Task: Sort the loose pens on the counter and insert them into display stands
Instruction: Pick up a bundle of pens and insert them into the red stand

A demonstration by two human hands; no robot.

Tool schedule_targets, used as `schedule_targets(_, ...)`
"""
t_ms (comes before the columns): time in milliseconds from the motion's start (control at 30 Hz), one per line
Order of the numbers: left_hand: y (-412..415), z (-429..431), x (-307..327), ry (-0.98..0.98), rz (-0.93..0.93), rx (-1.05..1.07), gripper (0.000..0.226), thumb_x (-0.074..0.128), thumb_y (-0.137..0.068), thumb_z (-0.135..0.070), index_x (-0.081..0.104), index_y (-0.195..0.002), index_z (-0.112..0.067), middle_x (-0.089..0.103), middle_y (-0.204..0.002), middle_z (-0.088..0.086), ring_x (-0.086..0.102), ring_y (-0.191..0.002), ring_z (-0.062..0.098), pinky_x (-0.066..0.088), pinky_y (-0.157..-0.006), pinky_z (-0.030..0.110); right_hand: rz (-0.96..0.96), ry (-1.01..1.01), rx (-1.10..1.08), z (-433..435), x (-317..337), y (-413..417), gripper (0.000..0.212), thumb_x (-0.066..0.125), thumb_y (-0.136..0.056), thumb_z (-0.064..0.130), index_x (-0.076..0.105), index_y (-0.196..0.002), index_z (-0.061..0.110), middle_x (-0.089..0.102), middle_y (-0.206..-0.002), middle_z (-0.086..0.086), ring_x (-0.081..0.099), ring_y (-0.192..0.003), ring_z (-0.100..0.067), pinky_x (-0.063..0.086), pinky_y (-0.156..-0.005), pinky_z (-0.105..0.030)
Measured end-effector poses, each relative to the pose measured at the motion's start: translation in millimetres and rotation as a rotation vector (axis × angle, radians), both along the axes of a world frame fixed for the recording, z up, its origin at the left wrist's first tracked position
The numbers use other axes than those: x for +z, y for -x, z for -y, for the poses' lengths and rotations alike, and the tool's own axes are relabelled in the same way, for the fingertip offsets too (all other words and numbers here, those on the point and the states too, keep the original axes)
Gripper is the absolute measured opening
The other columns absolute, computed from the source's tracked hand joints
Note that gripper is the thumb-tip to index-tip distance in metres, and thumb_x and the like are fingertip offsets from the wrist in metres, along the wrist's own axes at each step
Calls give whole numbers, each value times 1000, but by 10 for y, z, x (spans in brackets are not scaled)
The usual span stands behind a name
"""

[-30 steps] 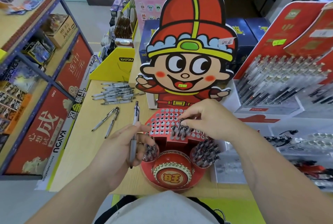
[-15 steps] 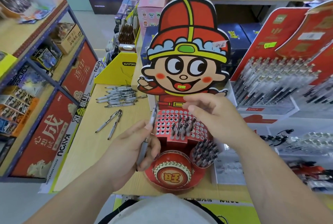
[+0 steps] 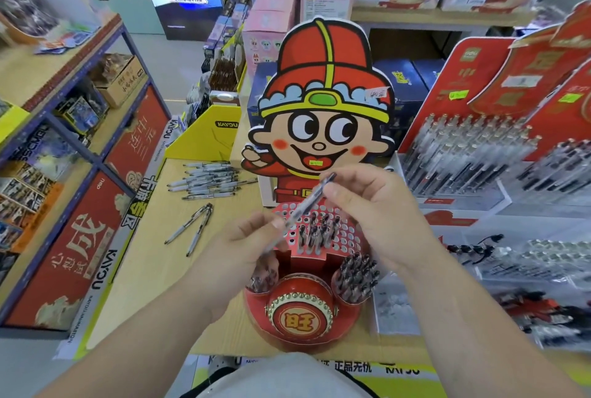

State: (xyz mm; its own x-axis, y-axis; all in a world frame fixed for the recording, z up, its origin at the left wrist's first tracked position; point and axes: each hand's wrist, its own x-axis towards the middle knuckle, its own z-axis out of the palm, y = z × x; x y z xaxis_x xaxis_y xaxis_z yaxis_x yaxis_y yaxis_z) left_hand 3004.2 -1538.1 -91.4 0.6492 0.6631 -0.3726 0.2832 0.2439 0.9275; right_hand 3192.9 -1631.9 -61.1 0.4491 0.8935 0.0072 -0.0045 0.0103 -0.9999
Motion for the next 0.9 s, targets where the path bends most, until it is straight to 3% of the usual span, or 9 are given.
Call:
schedule_targets(133, 50, -188, -244, -374, -216, 70, 11, 61, -98, -35, 69, -92, -31, 70, -87, -6, 62, -78, 12, 49, -71, 33, 242, -7, -191, -66, -3, -153, 15, 72, -90, 8, 75, -93, 22, 75, -85, 6, 69, -81, -10, 56, -74, -28)
schedule_targets(200, 68, -270, -346, -600, -368, -12, 6, 63, -96, -39, 67, -97, -34, 66, -89, -12, 59, -81, 6, 47, -67, 28, 367, 45, -178, -111, -51, -199, 12, 74, -89, 12, 76, -94, 22, 75, -86, 5, 70, -84, -15, 59, -78, -36)
schedule_targets(267, 79, -331, -477, -732, -450, -118, 16, 64, -95, -41, 67, -107, -31, 62, -96, -16, 56, -88, 5, 45, -71, 27, 441, 119, -130, -169, -109, -191, 10, 76, -87, 15, 76, -93, 23, 75, -84, 7, 70, -81, -12, 59, -77, -35)
schedule_targets(367, 102, -353, -667, -755, -467, -214, 29, 66, -93, -44, 67, -116, -27, 62, -103, -10, 57, -97, 12, 50, -82, 31, 579, 233, -76, -243, -203, -143, 12, 79, -84, 21, 75, -86, 31, 72, -78, 14, 67, -77, -2, 54, -73, -20)
schedule_targets(433, 120, -334, -763, -774, -458, -244, 29, 66, -92, -47, 67, -114, -28, 61, -102, -9, 56, -99, 15, 48, -82, 32, 642, 296, -34, -279, -254, -124, 9, 80, -83, 25, 75, -87, 32, 71, -78, 17, 65, -77, 1, 51, -69, -14)
schedule_targets(633, 168, -291, -992, -782, -428, -287, 32, 53, -99, -45, 62, -123, -25, 62, -114, -4, 50, -111, 18, 40, -89, 30, 613, 330, -19, -358, -311, -166, 8, 81, -82, 26, 77, -88, 28, 72, -79, 15, 66, -75, 3, 47, -67, -8)
schedule_targets(767, 185, -268, -1055, -793, -391, -288, 36, 46, -99, -48, 62, -122, -25, 61, -113, -6, 47, -106, 13, 36, -87, 27, 621, 384, 32, -357, -364, -174, 7, 81, -83, 26, 79, -89, 24, 74, -80, 14, 67, -75, 5, 48, -68, -9)
schedule_targets(900, 202, -276, -1085, -800, -373, -300, 53, 30, -97, -61, 61, -122, -26, 59, -110, -10, 45, -103, 10, 36, -85, 26, 548, 455, 95, -373, -414, -166, 9, 83, -80, 28, 80, -88, 25, 75, -79, 14, 69, -78, 0, 57, -77, -27)
